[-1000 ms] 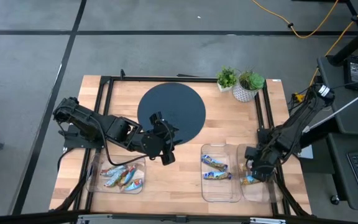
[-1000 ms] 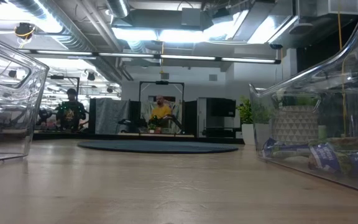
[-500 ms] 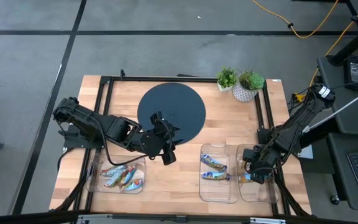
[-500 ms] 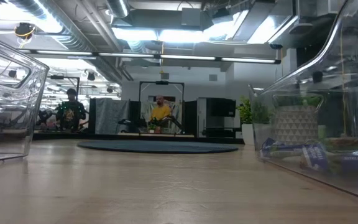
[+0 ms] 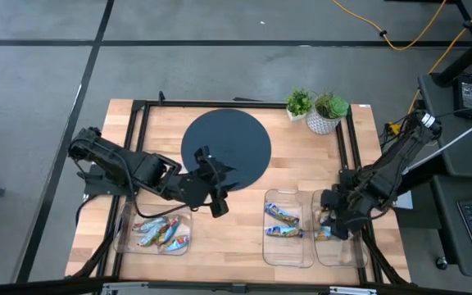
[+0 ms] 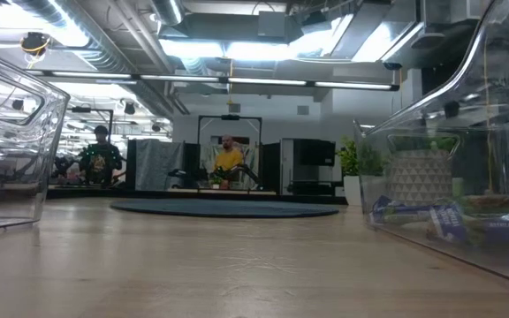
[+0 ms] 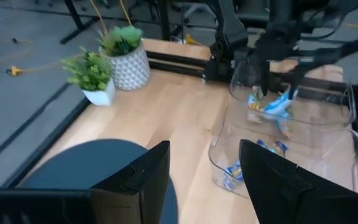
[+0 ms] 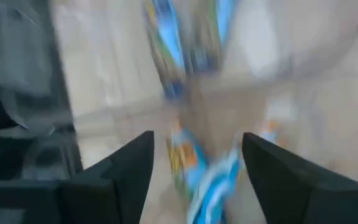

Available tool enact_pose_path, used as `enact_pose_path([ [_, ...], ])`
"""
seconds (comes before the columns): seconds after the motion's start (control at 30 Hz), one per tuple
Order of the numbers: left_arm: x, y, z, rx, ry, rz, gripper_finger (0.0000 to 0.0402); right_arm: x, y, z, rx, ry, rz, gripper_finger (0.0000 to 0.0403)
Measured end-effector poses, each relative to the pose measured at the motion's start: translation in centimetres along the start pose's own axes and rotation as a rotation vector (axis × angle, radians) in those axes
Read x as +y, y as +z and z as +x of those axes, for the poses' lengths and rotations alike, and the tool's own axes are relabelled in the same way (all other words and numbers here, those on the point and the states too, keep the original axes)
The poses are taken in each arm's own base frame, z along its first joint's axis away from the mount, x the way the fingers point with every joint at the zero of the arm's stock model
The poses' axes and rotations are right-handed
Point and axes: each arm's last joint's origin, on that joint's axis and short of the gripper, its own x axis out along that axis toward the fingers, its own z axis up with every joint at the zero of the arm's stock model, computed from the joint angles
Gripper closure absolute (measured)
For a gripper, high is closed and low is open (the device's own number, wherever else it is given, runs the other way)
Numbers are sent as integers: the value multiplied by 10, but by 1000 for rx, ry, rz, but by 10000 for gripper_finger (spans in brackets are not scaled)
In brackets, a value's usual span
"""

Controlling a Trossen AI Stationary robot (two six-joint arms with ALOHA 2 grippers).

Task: Pick and place Granola Bars by type
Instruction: Return to Home Position

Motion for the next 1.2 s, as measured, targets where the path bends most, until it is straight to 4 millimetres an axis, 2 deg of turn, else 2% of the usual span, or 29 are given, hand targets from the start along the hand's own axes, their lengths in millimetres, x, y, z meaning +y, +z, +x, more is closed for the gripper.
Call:
enact_pose_path([
  [0.17, 7, 4, -20, -67, 88, 12, 217, 21, 38, -47, -301, -27, -306, 160],
  [0.27, 12, 4, -30, -108, 180, 23, 217, 21, 68, -73, -451, -124, -433, 172],
  [0.43, 15, 1, -35, -109, 230, 57, 217, -5, 113, -110, -637, -293, -506, 193],
  [0.53, 17, -3, -35, -79, 241, 70, 217, -31, 123, -125, -716, -301, -491, 201],
  [0.67, 25, -13, -40, -27, 294, 52, 217, -56, 113, -139, -793, -254, -492, 219],
  [0.8, 44, -21, -66, 6, 320, 3, 231, -69, 90, -144, -857, -238, -475, 269],
  [0.9, 56, -29, -89, -30, 318, -10, 268, -77, 71, -146, -905, -225, -464, 330],
  [1.0, 73, -38, -111, -72, 273, -35, 333, -85, 53, -148, -972, -224, -419, 388],
  [1.07, 85, -46, -122, -71, 226, -68, 380, -90, 44, -147, -1006, -231, -395, 392],
  [1.2, 104, -58, -127, -75, 82, -92, 399, -96, 35, -143, -1050, -260, -361, 396],
])
